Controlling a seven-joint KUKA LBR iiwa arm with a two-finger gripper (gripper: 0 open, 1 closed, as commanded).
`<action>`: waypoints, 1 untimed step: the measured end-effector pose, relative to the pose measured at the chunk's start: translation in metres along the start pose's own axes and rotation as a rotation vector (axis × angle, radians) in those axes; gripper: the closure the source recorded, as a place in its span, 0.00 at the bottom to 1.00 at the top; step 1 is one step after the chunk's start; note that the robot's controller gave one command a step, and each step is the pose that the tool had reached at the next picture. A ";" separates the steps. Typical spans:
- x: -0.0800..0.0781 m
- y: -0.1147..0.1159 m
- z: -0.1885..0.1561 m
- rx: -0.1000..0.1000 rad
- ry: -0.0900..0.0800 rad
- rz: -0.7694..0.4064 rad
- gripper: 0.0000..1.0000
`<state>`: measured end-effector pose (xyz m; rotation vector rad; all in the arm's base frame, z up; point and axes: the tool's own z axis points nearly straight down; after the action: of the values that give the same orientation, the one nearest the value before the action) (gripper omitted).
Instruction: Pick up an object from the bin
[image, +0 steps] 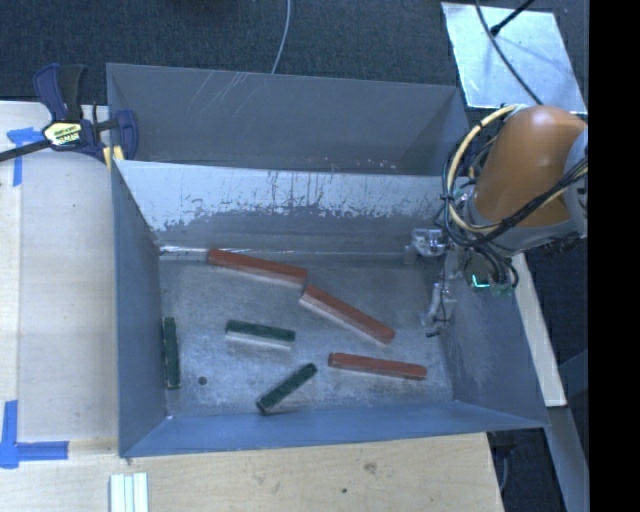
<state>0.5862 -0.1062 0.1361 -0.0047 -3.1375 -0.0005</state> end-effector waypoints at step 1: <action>-0.002 0.000 -0.005 0.001 -0.008 -0.003 0.00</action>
Offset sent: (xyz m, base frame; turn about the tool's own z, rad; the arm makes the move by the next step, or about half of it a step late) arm -0.0918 0.0456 -0.0661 -0.0622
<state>0.5883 -0.1059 0.1406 -0.0004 -3.1455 0.0014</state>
